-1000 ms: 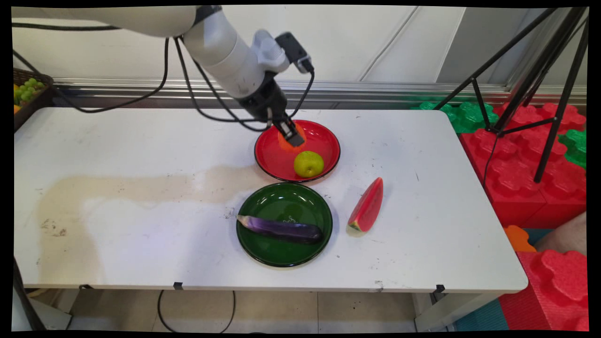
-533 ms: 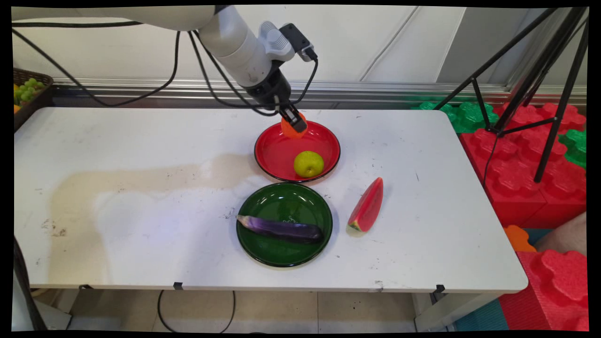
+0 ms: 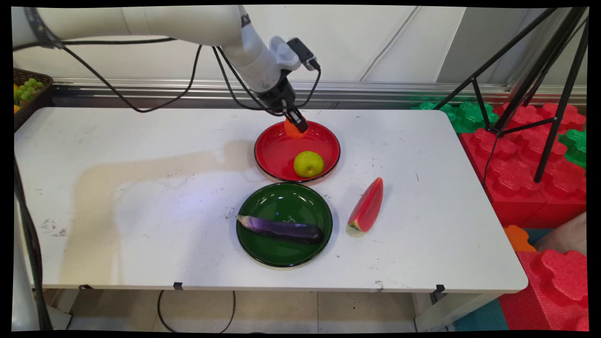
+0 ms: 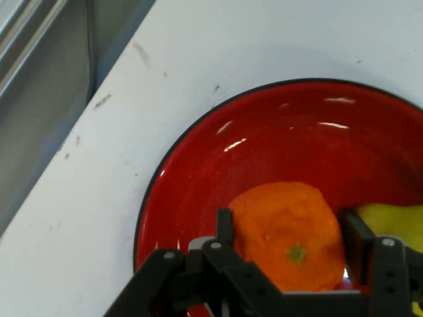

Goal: Place the picked object on the red plate

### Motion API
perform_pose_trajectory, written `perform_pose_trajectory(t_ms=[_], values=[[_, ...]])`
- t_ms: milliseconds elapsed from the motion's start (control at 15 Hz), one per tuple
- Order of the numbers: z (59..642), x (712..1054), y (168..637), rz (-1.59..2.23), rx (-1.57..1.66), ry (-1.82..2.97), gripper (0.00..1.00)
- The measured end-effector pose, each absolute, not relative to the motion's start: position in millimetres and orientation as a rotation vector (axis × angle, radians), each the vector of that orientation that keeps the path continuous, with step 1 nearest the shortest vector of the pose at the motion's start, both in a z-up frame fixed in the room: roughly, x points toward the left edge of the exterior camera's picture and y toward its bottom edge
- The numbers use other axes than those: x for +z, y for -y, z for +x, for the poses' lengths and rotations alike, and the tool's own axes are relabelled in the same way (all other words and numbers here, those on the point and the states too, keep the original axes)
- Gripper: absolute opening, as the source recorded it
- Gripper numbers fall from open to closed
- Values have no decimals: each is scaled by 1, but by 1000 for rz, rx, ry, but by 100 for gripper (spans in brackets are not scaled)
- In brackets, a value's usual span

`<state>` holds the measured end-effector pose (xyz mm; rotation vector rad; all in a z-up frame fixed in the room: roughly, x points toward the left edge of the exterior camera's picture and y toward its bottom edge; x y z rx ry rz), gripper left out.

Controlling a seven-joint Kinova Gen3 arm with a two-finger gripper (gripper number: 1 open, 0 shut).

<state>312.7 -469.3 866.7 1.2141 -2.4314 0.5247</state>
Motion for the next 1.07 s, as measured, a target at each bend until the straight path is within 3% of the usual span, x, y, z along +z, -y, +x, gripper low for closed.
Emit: perform_pose_trajectory(t_ms=[400,800,867,1067], values=[[324,829,498,1239,492,2452,0],[334,814,509,1230,474,2466,0],[335,814,510,1228,474,2466,100],[337,816,511,1214,477,2467,100]])
